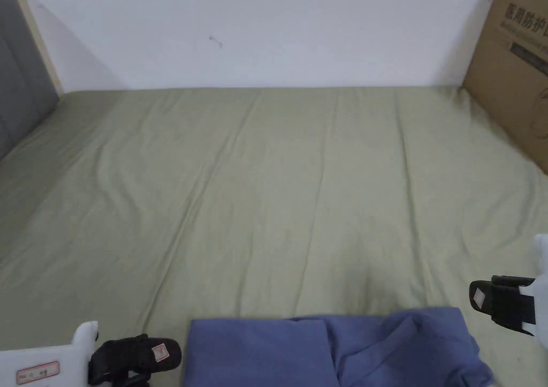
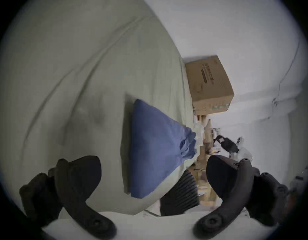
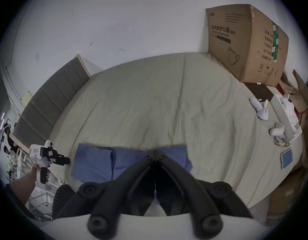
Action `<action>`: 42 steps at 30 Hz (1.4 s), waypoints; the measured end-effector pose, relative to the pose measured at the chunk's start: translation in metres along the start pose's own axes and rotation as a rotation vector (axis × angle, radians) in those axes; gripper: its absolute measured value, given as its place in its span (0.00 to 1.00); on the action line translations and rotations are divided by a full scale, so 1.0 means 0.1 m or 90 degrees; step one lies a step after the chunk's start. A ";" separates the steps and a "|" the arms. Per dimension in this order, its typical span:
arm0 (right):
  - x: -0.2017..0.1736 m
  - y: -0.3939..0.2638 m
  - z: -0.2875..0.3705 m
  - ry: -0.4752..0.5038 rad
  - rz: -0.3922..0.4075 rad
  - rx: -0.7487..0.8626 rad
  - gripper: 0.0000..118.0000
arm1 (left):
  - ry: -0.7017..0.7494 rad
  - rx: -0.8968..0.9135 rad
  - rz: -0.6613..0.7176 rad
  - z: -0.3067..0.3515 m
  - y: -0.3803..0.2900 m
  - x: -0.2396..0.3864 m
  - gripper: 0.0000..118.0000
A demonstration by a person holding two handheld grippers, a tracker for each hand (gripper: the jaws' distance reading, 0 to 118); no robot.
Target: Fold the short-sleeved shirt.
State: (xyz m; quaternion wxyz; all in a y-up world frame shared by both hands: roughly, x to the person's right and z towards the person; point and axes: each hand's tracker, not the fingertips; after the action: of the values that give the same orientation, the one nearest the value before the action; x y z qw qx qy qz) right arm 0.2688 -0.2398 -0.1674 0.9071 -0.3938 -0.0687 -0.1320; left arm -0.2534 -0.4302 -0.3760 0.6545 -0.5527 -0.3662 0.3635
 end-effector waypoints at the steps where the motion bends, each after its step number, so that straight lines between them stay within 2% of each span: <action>1: -0.01 -0.01 -0.01 -0.003 0.001 -0.003 0.00 | -0.034 -0.018 0.038 -0.06 -0.08 -0.07 1.00; 3: -0.03 -0.01 -0.02 -0.006 0.000 -0.010 0.00 | -0.129 -0.028 0.107 -0.32 -0.12 -0.23 1.00; 5: -0.05 -0.03 -0.03 -0.019 0.000 -0.011 0.00 | -0.222 0.000 0.112 -0.47 -0.12 -0.19 1.00; 7: -0.07 -0.03 -0.04 -0.034 0.007 -0.011 0.00 | -0.223 -0.031 0.108 -0.78 -0.13 -0.11 1.00; 12: -0.12 -0.01 -0.05 -0.037 0.016 -0.017 0.00 | -0.211 -0.045 0.075 -0.91 -0.10 -0.09 1.00; 13: -0.14 -0.01 -0.05 -0.034 0.017 -0.016 0.00 | -0.208 -0.046 0.072 -0.87 -0.11 -0.11 0.95; 14: -0.15 -0.02 -0.05 -0.030 0.017 -0.015 0.00 | -0.202 -0.045 0.067 -0.81 -0.13 -0.13 0.72; 15: -0.16 -0.02 -0.05 -0.025 0.017 -0.014 0.00 | -0.164 -0.038 0.050 -0.73 -0.15 -0.18 0.33; 16: -0.17 -0.02 -0.06 -0.020 0.016 -0.015 0.00 | -0.082 -0.032 0.036 -0.70 -0.13 -0.23 0.08; 17: -0.17 -0.02 -0.06 -0.017 0.015 -0.015 0.00 | 0.030 -0.040 0.022 -0.70 -0.14 -0.30 0.08; 18: -0.18 -0.03 -0.07 -0.013 0.015 -0.017 0.00 | 0.034 -0.056 0.033 -0.64 -0.18 -0.42 0.08; 19: -0.19 -0.03 -0.08 -0.010 0.016 -0.018 0.00 | -0.102 -0.028 0.087 -0.58 -0.17 -0.31 0.08; 21: -0.20 -0.04 -0.08 -0.007 0.017 -0.019 0.00 | 0.030 -0.041 0.016 -0.59 -0.16 -0.10 0.08; 24: -0.19 -0.03 -0.04 0.005 0.014 -0.015 0.00 | 0.087 -0.014 -0.071 -0.41 -0.19 0.30 0.08; 26: -0.16 -0.01 0.01 0.015 0.013 -0.009 0.00 | 0.131 0.021 -0.093 -0.14 -0.22 0.52 0.08; 31: -0.06 -0.02 0.08 0.022 0.010 0.003 0.00 | 0.443 0.149 -0.285 0.53 -0.32 1.15 0.08; 34: 0.00 -0.06 0.11 0.019 0.008 0.007 0.00 | 0.413 0.134 -0.283 0.62 -0.36 1.37 0.08; 36: 0.04 -0.09 0.14 0.023 0.005 0.011 0.00 | 0.354 0.126 -0.266 0.53 -0.42 1.55 0.08; 39: 0.09 -0.13 0.18 0.032 -0.012 0.015 0.00 | 0.269 0.098 -0.258 0.12 -0.46 1.86 0.08; 42: 0.16 -0.16 0.23 0.034 -0.025 0.019 0.00 | 0.231 0.038 -0.242 -0.51 -0.39 2.05 0.08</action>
State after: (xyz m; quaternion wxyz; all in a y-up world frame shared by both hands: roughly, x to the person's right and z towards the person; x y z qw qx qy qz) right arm 0.2790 -0.2361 -0.1368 0.9115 -0.3754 -0.0543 -0.1591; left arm -0.1102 -0.2780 -0.3277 0.7818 -0.5107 -0.3295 0.1394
